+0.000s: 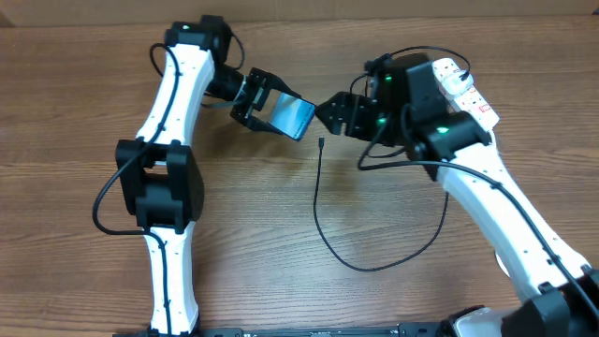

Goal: Plug charger to phone and switch on socket
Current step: 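Bring right gripper to the phone and grasp its side edge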

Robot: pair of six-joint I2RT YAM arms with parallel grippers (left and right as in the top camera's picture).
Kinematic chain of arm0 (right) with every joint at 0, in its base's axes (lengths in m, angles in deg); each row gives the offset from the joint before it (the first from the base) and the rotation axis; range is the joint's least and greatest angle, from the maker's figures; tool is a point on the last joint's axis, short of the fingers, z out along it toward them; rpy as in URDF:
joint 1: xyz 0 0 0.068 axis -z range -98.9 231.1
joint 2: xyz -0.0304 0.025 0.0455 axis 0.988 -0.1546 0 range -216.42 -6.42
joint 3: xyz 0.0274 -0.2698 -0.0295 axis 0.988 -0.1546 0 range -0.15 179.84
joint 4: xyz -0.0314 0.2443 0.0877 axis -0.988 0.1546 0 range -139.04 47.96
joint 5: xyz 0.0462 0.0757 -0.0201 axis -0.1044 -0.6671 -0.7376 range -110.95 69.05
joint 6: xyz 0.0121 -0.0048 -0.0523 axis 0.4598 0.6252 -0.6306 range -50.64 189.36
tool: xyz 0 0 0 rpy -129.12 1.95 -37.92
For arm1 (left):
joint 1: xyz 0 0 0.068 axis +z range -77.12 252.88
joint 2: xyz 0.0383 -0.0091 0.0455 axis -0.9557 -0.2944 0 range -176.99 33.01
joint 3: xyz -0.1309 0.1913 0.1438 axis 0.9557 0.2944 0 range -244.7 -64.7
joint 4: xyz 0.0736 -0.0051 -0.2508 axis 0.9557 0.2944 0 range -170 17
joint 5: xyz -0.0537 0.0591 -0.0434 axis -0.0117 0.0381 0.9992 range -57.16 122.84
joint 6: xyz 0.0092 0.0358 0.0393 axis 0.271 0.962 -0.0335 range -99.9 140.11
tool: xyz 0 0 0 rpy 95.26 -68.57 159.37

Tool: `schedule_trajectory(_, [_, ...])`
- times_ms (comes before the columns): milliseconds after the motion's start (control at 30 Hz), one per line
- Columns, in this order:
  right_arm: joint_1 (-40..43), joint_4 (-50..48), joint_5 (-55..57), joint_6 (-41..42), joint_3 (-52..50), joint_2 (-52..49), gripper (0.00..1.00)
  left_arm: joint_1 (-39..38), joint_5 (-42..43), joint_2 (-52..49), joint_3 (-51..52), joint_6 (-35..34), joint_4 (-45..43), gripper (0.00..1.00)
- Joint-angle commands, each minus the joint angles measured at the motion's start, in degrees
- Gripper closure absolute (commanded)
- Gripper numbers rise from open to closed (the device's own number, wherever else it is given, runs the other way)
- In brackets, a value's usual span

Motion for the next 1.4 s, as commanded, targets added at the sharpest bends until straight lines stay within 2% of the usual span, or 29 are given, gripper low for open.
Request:
schedule_trajectory(0, [-1.2,-1.6,1.6,4.6,1.1,-2.1,0.2,-1.4,-2.2,-0.1,-1.6,-5.9,-0.9,0.96])
schedule_trajectory(200, [-1.7,-2.2,1.7,4.8,1.1,-3.3,0.2,-2.0,-5.6,-0.1,-1.6,-8.3,-1.0,0.96])
schedule_trajectory(600, [-2.4,-2.2,2.4,6.0,1.0,-4.6,0.21,-2.1,-3.1,-0.1,-1.6,-9.0,-1.6,0.96])
schedule_trajectory(967, [-6.4,-7.2,2.5,7.8,1.0,-11.2,0.37,-4.2,-1.5,-0.1,-1.6,-8.9,-1.6,0.96])
schedule_trajectory(1367, [-6.5,-10.1,5.4,8.0,1.0,-13.0,0.69,-5.1,-1.5,-0.1,-1.6,-8.3,-1.6,0.96])
